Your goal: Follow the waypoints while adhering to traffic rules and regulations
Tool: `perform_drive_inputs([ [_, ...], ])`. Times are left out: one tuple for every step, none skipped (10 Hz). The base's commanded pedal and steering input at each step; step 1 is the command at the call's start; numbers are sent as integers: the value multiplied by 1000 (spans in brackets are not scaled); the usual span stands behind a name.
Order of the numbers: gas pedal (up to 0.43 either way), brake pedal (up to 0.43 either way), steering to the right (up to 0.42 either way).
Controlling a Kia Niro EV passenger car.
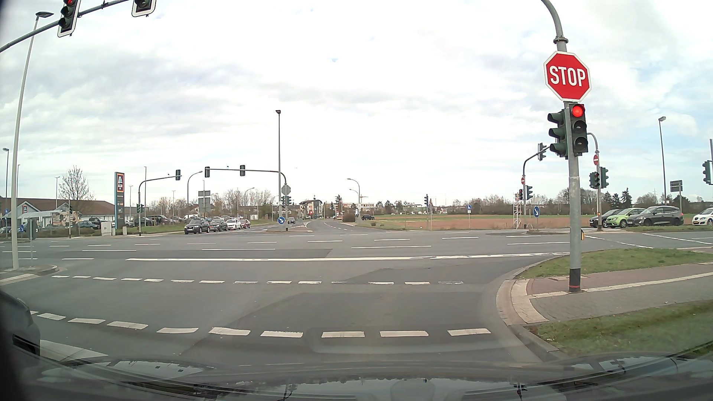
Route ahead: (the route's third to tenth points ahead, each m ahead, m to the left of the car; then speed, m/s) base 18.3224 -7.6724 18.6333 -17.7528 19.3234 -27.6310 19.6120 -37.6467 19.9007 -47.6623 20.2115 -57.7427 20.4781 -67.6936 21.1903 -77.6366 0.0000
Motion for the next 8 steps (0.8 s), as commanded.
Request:
perform_drive_inputs([
  [0,287,-1],
  [0,287,-1],
  [0,287,-1],
  [0,287,-1],
  [0,287,-1],
  [0,287,-1],
  [0,287,-1],
  [0,287,-1],
])
